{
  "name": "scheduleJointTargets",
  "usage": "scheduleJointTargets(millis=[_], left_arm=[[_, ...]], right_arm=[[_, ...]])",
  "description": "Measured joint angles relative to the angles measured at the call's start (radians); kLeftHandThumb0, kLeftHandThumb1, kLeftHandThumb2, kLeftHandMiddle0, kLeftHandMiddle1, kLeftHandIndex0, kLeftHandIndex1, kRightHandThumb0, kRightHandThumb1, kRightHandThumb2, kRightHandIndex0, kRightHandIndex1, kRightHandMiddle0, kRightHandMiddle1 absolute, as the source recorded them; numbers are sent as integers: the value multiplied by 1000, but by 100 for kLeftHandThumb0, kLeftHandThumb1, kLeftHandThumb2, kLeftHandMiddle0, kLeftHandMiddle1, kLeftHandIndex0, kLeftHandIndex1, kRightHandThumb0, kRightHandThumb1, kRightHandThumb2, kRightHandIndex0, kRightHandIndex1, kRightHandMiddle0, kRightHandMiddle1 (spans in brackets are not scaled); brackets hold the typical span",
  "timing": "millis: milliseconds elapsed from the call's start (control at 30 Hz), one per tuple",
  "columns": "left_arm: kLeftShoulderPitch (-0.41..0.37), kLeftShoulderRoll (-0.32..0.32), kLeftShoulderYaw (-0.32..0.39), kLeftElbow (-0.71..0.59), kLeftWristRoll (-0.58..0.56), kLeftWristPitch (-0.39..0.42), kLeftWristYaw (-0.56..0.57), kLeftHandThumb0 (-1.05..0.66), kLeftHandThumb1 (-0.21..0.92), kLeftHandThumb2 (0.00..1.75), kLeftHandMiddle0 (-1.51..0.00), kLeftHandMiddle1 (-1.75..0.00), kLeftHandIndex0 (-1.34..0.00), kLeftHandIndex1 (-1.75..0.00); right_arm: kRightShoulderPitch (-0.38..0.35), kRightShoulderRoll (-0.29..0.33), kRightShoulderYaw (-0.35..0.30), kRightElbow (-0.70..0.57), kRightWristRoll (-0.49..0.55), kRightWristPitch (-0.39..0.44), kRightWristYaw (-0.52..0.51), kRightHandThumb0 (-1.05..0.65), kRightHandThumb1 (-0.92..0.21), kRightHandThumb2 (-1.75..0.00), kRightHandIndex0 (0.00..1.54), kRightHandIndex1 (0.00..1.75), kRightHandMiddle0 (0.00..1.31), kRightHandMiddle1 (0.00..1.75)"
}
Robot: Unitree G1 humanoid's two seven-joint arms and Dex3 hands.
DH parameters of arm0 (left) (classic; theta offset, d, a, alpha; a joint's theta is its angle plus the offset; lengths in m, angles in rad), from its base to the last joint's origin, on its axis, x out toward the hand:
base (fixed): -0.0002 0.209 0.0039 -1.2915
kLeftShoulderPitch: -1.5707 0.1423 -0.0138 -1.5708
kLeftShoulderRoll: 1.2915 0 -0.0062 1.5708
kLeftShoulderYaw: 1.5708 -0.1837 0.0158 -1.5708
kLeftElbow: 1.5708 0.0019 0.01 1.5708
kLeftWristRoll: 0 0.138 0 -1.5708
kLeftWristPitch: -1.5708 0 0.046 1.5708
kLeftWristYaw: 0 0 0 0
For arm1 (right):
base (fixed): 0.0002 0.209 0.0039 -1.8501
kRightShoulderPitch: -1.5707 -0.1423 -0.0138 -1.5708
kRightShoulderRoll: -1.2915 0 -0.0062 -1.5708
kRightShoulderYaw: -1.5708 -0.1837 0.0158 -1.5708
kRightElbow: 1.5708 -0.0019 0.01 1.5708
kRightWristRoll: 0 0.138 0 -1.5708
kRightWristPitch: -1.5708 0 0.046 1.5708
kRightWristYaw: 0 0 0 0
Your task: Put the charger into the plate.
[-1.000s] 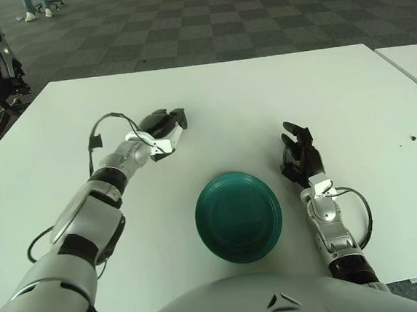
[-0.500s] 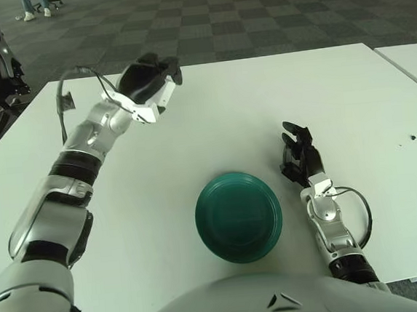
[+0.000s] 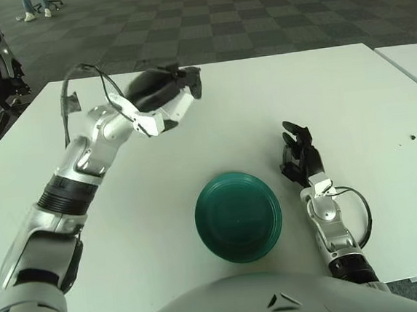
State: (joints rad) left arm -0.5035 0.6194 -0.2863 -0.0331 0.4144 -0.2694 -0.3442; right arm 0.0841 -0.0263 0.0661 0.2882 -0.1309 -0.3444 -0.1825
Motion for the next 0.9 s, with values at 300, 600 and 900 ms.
scheduleJointTargets(millis=[300, 600, 900], left_arm=[[46, -89, -47, -86, -54, -17, -63, 0, 6, 160, -80, -172, -59, -175], [72, -139, -79, -176, -111, -3, -165, 0, 5, 162, -81, -171, -60, -175], [108, -138, -105, -342, -185, 106, -298, 0, 2, 164, -83, -170, -62, -175]], right_arm=[[1, -2, 13, 0, -18, -6, -9, -81, -92, -93, 32, 1, 0, 74], [0, -3, 29, 0, -43, -10, -20, -81, -92, -92, 34, 2, 0, 76], [1, -5, 31, -1, -25, -19, 36, -80, -92, -90, 35, 2, 0, 69]])
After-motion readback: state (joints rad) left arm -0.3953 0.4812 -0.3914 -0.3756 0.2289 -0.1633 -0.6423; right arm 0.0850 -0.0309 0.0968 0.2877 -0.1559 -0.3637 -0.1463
